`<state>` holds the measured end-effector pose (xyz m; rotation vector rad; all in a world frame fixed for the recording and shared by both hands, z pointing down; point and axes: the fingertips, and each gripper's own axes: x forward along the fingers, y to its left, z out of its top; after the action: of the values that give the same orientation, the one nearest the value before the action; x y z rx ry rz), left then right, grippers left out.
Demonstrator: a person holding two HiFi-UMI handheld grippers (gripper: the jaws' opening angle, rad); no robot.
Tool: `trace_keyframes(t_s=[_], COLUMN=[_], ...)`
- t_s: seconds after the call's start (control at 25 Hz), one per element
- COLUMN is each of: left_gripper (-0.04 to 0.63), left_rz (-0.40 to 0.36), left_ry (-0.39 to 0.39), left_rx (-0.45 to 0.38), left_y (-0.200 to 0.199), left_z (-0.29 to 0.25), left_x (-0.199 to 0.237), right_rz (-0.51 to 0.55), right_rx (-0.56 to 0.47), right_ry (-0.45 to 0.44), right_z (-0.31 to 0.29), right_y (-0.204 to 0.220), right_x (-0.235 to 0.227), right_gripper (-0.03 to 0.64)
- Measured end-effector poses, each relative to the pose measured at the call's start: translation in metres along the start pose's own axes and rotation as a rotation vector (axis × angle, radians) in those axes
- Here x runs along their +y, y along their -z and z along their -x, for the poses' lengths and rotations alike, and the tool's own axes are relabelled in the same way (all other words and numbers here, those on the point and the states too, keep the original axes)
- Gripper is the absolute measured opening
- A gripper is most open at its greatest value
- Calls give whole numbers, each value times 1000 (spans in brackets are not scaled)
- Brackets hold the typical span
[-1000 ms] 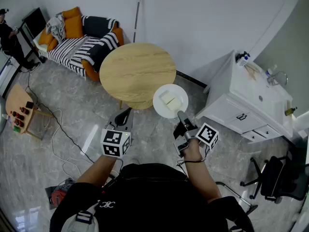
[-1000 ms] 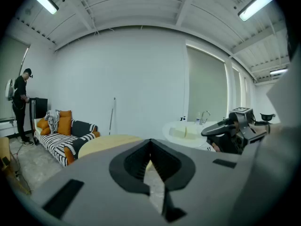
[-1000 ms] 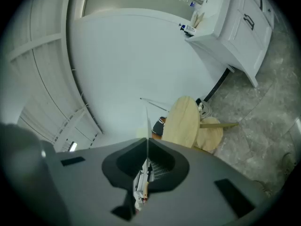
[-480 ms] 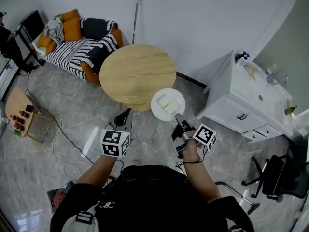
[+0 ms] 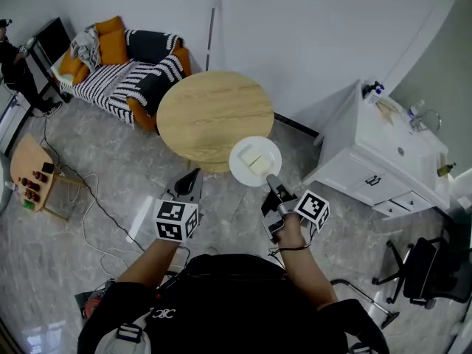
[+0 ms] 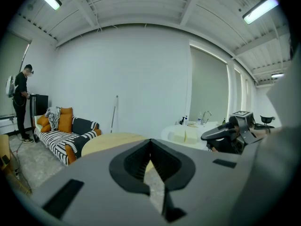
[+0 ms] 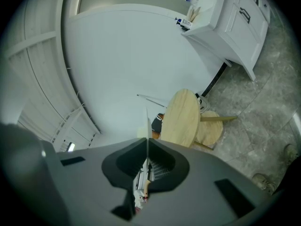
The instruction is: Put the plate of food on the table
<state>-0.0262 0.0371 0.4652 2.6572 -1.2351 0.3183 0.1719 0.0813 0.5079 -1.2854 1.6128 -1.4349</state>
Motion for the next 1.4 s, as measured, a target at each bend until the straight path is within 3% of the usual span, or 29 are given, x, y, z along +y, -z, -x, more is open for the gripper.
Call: trace_keyframes(t_s=[0.88,1.4], left_gripper=[6,6], left_rz=[-3,5], left_ry=[83,133], left_rx=[-4,39], left_y=[14,31], left_z=[34,52], left_x=[55,63], right_rz=[1,-15], right_rx=[-83,-128], right_ry=[12,33], right_z=[-16,-4], right_y=[60,82], right_x=[16,20], right_gripper=[18,18])
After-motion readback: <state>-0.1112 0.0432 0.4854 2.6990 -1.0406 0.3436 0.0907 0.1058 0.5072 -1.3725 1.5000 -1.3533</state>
